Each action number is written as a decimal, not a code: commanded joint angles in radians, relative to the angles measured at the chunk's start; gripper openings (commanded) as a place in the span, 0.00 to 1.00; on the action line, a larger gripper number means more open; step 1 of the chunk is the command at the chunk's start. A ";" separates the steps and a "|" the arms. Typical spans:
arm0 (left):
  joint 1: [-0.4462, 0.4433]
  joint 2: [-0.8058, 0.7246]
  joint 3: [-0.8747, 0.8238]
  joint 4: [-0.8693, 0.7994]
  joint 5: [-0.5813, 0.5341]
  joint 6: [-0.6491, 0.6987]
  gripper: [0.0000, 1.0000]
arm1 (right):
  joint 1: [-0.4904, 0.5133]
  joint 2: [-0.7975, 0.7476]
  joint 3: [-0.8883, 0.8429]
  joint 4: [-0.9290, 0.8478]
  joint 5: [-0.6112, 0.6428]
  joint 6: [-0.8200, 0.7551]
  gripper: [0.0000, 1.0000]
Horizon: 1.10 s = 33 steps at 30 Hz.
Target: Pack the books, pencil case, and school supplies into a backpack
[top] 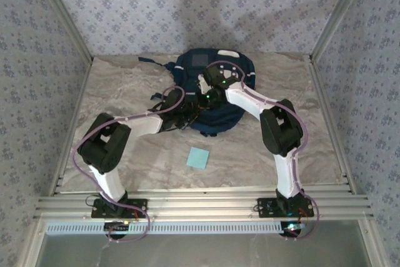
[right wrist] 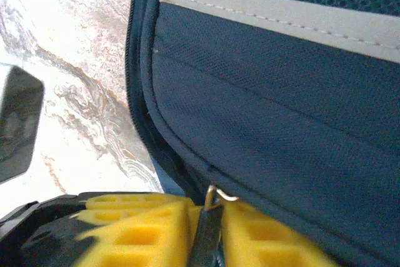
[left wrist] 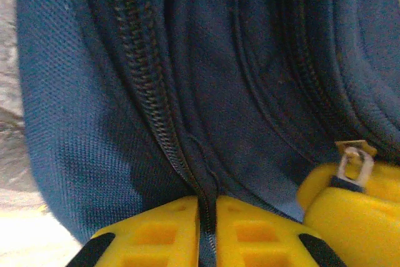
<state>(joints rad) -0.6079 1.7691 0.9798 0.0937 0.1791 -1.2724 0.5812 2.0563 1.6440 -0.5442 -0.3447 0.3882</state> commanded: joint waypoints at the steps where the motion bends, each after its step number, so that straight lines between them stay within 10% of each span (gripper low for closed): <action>1: -0.024 -0.092 0.005 0.085 0.106 0.042 0.31 | 0.009 -0.072 -0.042 0.095 -0.049 0.013 0.49; 8: 0.009 -0.171 0.048 -0.046 0.087 0.196 0.51 | -0.079 -0.271 -0.196 0.125 -0.043 0.036 0.61; 21: 0.014 -0.015 0.394 -0.497 -0.010 0.672 0.53 | -0.210 -0.450 -0.443 0.175 0.040 0.082 0.62; 33: -0.036 0.163 0.512 -0.635 -0.117 0.793 0.44 | -0.210 -0.409 -0.590 0.380 0.234 0.339 0.62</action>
<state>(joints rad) -0.6231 1.9167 1.4425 -0.4786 0.1143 -0.5373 0.3714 1.6402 1.0687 -0.2459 -0.1955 0.6346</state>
